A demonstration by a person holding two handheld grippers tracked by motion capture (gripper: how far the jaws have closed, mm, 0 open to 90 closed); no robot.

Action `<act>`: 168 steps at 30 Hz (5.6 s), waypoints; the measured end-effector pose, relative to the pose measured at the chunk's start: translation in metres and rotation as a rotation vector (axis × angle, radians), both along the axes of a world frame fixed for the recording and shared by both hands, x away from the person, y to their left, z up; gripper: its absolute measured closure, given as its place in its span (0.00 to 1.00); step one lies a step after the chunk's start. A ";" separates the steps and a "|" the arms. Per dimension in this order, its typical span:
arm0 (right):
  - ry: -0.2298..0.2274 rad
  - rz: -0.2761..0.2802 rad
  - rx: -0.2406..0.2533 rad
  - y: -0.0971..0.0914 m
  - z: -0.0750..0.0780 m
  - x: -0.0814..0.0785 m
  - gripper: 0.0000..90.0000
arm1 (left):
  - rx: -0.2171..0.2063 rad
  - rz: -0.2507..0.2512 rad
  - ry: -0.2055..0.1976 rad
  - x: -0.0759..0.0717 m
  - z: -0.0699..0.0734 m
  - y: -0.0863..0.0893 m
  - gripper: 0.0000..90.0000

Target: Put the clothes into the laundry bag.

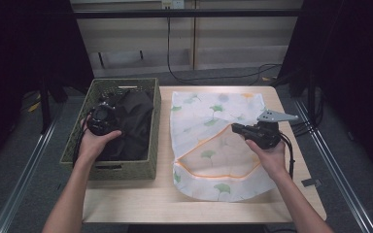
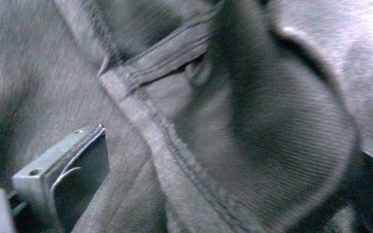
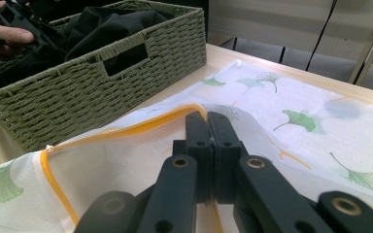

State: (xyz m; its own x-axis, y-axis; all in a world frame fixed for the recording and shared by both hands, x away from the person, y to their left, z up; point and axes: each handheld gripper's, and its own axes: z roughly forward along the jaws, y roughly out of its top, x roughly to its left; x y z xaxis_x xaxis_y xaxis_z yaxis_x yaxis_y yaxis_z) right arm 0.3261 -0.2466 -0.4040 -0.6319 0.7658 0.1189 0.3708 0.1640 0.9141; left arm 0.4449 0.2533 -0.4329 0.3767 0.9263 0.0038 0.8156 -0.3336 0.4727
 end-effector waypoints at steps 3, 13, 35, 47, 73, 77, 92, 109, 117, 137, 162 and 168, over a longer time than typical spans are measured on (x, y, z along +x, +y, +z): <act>0.001 -0.003 0.000 0.000 0.000 0.000 0.99 | -0.028 -0.004 0.064 0.006 -0.006 0.005 0.00; 0.005 -0.003 -0.013 0.001 -0.002 0.001 0.99 | -0.086 -0.130 0.053 0.007 -0.006 -0.008 0.00; 0.020 -0.001 -0.040 0.005 -0.007 0.003 0.98 | 0.009 -0.192 0.127 0.016 -0.032 -0.018 0.00; 0.020 0.000 -0.043 0.004 -0.008 0.003 0.98 | 0.061 -0.165 0.223 0.023 -0.031 -0.026 0.26; 0.026 -0.003 -0.049 0.007 -0.009 0.004 0.99 | -0.116 -0.095 -0.102 -0.003 0.023 -0.006 0.70; 0.025 -0.005 -0.046 0.007 -0.008 0.004 0.99 | -0.175 -0.091 -0.178 -0.011 0.037 0.002 0.70; 0.019 -0.009 -0.038 0.005 -0.007 0.002 0.99 | -0.326 -0.064 -0.405 -0.040 0.075 0.025 0.70; 0.020 -0.008 -0.037 0.005 -0.007 0.003 0.99 | -0.411 -0.059 -0.552 -0.059 0.113 0.042 0.70; 0.025 -0.012 -0.027 0.004 -0.007 0.003 0.99 | -0.445 -0.085 -0.622 -0.071 0.134 0.043 0.70; 0.025 -0.009 -0.028 0.004 -0.008 0.004 0.99 | -0.493 -0.140 -0.762 -0.106 0.178 0.044 0.70; 0.015 -0.005 -0.022 0.005 -0.004 0.004 0.99 | -0.570 -0.273 -0.916 -0.166 0.225 0.028 0.70; 0.006 0.000 -0.009 0.006 0.000 0.004 0.99 | -0.604 -0.329 -0.950 -0.178 0.233 0.016 0.70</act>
State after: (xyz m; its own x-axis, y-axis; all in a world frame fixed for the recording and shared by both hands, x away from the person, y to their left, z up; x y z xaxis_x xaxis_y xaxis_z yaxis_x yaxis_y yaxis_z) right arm 0.3297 -0.2401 -0.4044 -0.6311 0.7670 0.1157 0.3760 0.1720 0.9105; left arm 0.2667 0.2692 -0.2001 0.6812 0.7321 0.0053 -0.0337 0.0242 0.9991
